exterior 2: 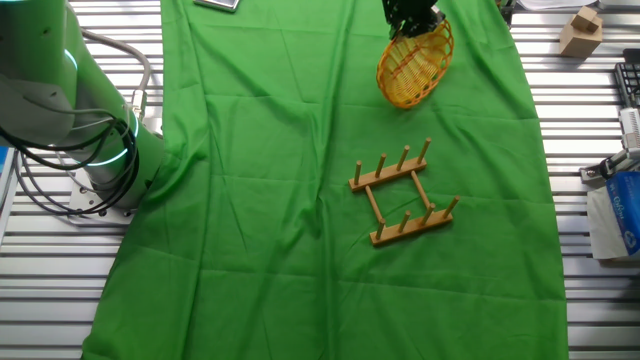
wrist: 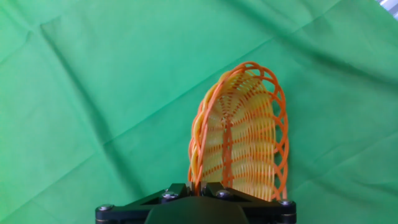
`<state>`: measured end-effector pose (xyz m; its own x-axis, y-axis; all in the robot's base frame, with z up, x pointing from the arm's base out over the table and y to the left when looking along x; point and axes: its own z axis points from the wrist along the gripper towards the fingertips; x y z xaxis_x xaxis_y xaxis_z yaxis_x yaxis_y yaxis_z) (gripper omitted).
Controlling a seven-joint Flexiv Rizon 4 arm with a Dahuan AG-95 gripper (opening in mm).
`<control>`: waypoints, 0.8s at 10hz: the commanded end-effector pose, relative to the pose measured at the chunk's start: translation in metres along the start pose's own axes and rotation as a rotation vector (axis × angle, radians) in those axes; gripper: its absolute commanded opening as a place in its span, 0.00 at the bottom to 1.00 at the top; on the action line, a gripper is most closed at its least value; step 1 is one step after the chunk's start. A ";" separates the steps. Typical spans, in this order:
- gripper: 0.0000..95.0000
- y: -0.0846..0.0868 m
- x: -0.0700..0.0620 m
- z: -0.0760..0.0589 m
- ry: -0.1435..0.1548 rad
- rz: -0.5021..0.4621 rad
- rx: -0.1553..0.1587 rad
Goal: Take the dish off the dish rack
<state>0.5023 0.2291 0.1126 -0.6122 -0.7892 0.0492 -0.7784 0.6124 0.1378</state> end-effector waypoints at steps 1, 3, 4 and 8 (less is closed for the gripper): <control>0.00 0.000 0.000 0.001 0.004 -0.013 0.004; 0.20 0.000 0.000 0.001 0.011 -0.042 0.008; 0.40 0.000 0.000 0.001 0.013 -0.045 0.010; 0.60 0.000 0.000 0.001 0.010 -0.052 0.008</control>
<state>0.5022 0.2290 0.1109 -0.5697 -0.8202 0.0518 -0.8101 0.5711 0.1326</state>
